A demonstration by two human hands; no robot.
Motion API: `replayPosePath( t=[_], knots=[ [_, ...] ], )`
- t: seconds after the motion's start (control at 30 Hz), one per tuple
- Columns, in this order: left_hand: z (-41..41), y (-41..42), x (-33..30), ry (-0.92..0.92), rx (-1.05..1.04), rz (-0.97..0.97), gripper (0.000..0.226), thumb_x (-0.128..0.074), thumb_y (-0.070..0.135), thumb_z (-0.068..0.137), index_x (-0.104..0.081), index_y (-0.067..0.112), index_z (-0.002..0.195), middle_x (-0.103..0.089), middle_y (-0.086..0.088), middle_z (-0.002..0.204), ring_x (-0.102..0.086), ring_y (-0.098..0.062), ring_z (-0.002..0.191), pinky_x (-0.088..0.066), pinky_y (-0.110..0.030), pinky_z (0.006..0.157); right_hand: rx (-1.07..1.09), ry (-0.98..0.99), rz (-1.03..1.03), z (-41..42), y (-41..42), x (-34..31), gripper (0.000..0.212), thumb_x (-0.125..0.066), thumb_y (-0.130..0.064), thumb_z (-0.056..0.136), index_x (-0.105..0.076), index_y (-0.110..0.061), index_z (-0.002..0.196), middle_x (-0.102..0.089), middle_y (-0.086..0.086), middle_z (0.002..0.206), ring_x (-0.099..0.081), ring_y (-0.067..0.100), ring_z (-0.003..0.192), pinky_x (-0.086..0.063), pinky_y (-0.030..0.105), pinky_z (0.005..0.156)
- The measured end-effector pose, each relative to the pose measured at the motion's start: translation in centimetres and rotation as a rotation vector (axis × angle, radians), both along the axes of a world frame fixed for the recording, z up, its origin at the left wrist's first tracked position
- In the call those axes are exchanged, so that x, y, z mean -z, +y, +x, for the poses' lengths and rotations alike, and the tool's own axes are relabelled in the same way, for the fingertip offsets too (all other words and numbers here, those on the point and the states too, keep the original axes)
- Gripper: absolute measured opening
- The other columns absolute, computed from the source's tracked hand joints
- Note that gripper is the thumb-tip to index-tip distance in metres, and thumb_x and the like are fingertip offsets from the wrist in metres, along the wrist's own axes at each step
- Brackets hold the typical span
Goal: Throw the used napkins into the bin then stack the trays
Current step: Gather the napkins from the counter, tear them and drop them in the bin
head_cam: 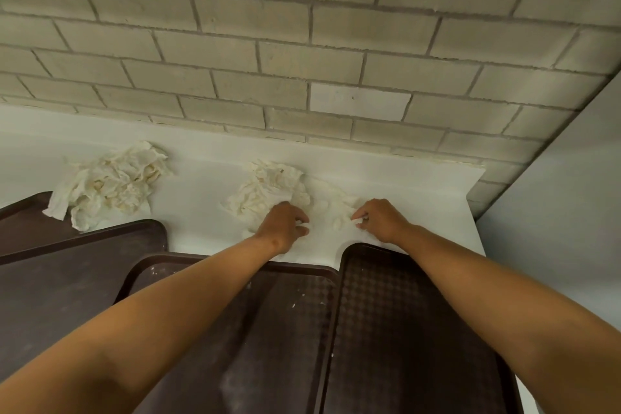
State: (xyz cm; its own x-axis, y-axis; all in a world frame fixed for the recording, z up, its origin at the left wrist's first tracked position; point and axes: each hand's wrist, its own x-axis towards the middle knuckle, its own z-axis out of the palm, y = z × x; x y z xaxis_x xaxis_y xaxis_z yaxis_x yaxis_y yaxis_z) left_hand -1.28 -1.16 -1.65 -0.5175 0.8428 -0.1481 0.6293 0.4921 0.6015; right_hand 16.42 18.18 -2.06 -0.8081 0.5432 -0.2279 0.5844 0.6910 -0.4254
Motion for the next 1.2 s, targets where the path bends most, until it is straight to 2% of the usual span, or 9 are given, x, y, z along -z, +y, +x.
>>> replayPosePath(
  t=[0.1,0.23,0.33,0.47,0.7,0.77,0.87,0.93,1.2],
  knots=[
    [0.4,0.2,-1.3,-0.059,-0.010,0.060,0.020,-0.074,0.023,0.089,-0.075,0.015,0.107,-0.058,0.006,0.111,-0.059,-0.009,0.104,-0.045,-0.018,0.085,0.071,0.079,-0.029,0.5,0.0,-1.5,0.025,-0.072,-0.010,0.092,-0.075,-0.013,0.116,-0.068,0.006,0.122,-0.059,0.012,0.098,-0.040,0.017,0.087],
    [0.9,0.0,-3.0,-0.091,0.022,0.156,0.009,-0.075,0.029,0.088,-0.075,0.025,0.096,-0.061,0.008,0.102,-0.060,-0.010,0.097,-0.039,-0.010,0.076,0.130,0.219,-0.051,1.4,-1.1,-4.0,0.023,-0.074,-0.013,0.090,-0.077,-0.015,0.114,-0.069,0.002,0.105,-0.053,0.003,0.079,-0.037,0.006,0.069],
    [1.1,-0.6,-4.2,-0.143,0.019,0.210,0.009,-0.075,0.029,0.088,-0.075,0.027,0.096,-0.063,0.008,0.106,-0.060,-0.008,0.095,-0.043,-0.016,0.081,0.138,0.264,-0.089,2.8,-3.0,-5.3,0.024,-0.073,-0.016,0.091,-0.076,-0.017,0.116,-0.070,0.001,0.106,-0.057,0.005,0.085,-0.039,0.007,0.075],
    [1.6,-2.2,-6.1,-0.237,-0.002,0.290,0.011,-0.075,0.028,0.088,-0.076,0.025,0.098,-0.065,0.020,0.101,-0.061,0.004,0.084,-0.042,-0.005,0.069,0.247,0.338,-0.170,5.2,-6.1,-6.9,0.021,-0.072,-0.020,0.093,-0.076,-0.025,0.113,-0.069,-0.011,0.107,-0.061,0.008,0.097,-0.043,0.017,0.083],
    [3.3,-7.4,-7.9,-0.360,-0.037,0.438,0.009,-0.079,0.026,0.084,-0.077,0.027,0.093,-0.075,0.012,0.096,-0.061,-0.002,0.068,-0.049,-0.017,0.073,0.361,0.552,-0.314,10.5,-13.6,-8.1,0.019,-0.076,-0.017,0.089,-0.077,-0.033,0.100,-0.072,-0.015,0.093,-0.064,-0.005,0.084,-0.043,0.005,0.073],
    [4.4,-9.1,-8.3,-0.401,-0.036,0.460,0.007,-0.080,0.025,0.084,-0.077,0.027,0.090,-0.076,0.012,0.094,-0.063,-0.014,0.071,-0.053,-0.025,0.077,0.375,0.558,-0.314,11.7,-15.5,-7.9,0.019,-0.075,-0.019,0.090,-0.078,-0.031,0.104,-0.071,-0.015,0.092,-0.063,-0.007,0.085,-0.043,0.006,0.074],
    [6.3,-11.9,-8.6,-0.446,-0.045,0.452,0.005,-0.079,0.025,0.085,-0.077,0.027,0.089,-0.076,0.012,0.089,-0.066,-0.016,0.069,-0.056,-0.022,0.070,0.399,0.556,-0.321,13.6,-18.6,-7.4,0.021,-0.075,-0.021,0.090,-0.077,-0.029,0.110,-0.072,-0.015,0.096,-0.064,-0.005,0.091,-0.043,0.013,0.080],
    [7.6,-13.8,-8.4,-0.491,-0.035,0.448,0.007,-0.079,0.022,0.084,-0.078,0.025,0.090,-0.076,0.009,0.086,-0.068,-0.021,0.071,-0.055,-0.027,0.073,0.421,0.568,-0.335,15.0,-20.7,-7.2,0.021,-0.075,-0.022,0.091,-0.077,-0.029,0.110,-0.072,-0.015,0.100,-0.064,-0.002,0.095,-0.044,0.015,0.083],
    [13.2,-20.7,-6.5,-0.610,0.005,0.421,0.009,-0.077,0.014,0.085,-0.077,0.019,0.093,-0.075,0.004,0.083,-0.068,-0.011,0.075,-0.051,-0.026,0.076,0.494,0.586,-0.354,21.0,-27.9,-6.7,0.021,-0.075,-0.018,0.090,-0.077,-0.030,0.107,-0.074,-0.015,0.100,-0.067,0.000,0.095,-0.048,0.016,0.085]
  ],
)
